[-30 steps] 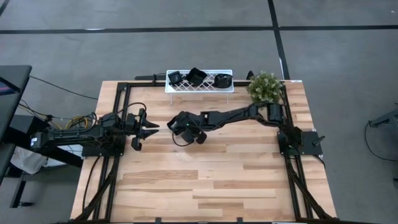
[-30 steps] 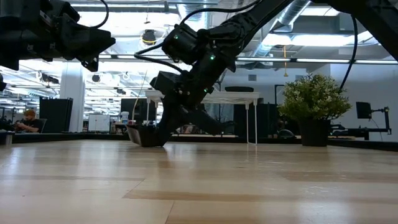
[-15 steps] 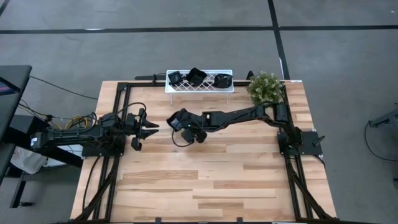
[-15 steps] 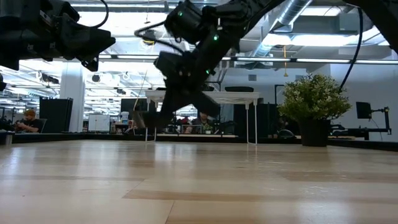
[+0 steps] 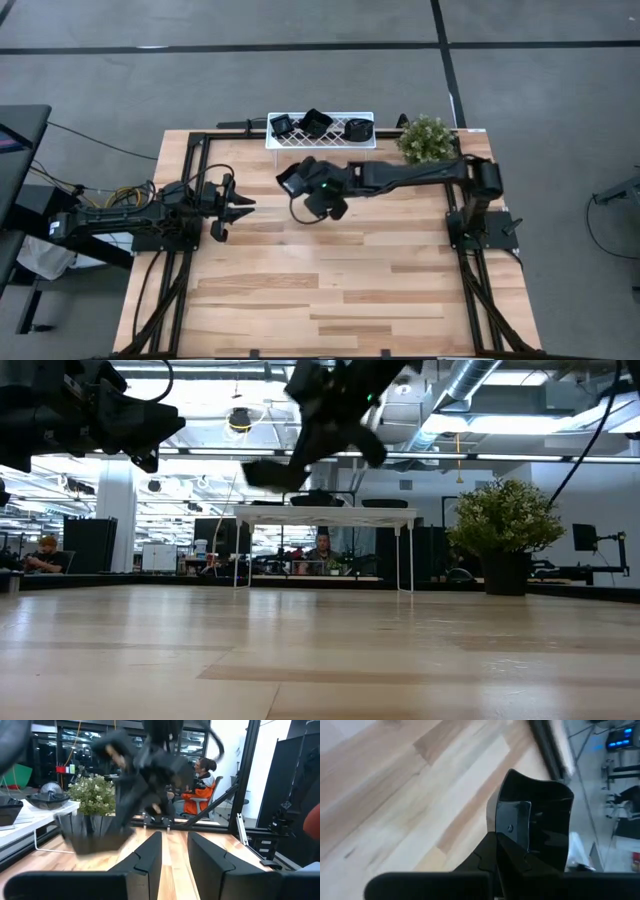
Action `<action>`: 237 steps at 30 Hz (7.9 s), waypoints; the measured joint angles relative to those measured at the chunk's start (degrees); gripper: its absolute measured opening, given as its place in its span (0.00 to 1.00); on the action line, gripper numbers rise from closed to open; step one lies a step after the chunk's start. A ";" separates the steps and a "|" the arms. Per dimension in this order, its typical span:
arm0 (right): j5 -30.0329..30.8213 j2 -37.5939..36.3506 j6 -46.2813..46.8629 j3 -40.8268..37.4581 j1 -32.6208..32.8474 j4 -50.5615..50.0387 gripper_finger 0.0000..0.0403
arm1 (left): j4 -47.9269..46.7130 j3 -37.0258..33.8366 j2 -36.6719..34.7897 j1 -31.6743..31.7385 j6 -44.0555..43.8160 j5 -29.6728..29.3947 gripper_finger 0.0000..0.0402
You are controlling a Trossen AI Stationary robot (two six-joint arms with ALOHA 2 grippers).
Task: Pick & Place Mini shaped plates
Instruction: Stack the black distorted square plate on top of the black distorted square plate on the shelf, then return to Home Position
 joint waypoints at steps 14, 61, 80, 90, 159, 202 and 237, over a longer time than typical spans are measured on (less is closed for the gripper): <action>4.50 -8.96 -1.84 0.02 -6.89 -2.21 0.00 | -0.58 0.00 0.11 0.00 5.16 -0.72 0.24; -19.94 2.16 -16.72 13.64 -29.74 -7.27 0.00 | -9.05 0.00 0.69 0.02 0.02 -28.28 0.24; -19.71 2.82 -20.61 16.21 -28.14 -15.56 0.00 | -9.01 0.00 0.87 0.02 0.20 -28.33 0.24; -19.67 2.86 -22.43 16.21 -28.55 -15.56 0.00 | -9.01 0.00 0.87 0.02 0.13 -28.30 0.24; -55.82 -22.28 30.60 -1.42 -27.56 -16.16 0.06 | -6.79 0.00 0.76 0.00 0.02 -27.87 0.24; -25.46 -58.18 58.98 -87.17 -10.72 63.65 0.00 | -5.92 0.00 -16.68 -1.14 0.02 -27.82 0.24; -25.53 -102.28 58.96 -87.21 -9.86 38.19 0.04 | 8.11 0.02 -19.89 -6.07 0.04 -27.76 0.24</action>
